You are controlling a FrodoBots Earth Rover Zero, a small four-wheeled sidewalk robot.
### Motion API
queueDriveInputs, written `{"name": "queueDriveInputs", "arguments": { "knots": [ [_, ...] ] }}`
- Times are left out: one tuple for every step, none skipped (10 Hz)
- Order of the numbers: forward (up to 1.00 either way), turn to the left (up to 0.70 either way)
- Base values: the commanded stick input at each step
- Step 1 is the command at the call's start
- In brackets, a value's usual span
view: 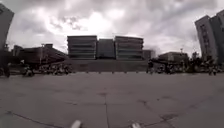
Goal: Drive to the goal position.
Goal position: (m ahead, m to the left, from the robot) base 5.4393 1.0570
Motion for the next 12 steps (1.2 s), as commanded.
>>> {"name": "queueDriveInputs", "arguments": {
  "knots": [
    [0.65,0.0],
    [0.65,0.0],
    [0.65,0.0],
    [0.65,0.0],
    [0.65,0.0],
    [0.65,0.0],
    [0.65,0.0],
    [0.65,0.0],
    [0.65,0.0],
    [0.65,0.0],
    [0.65,0.0],
    [0.65,0.0]
  ]
}}
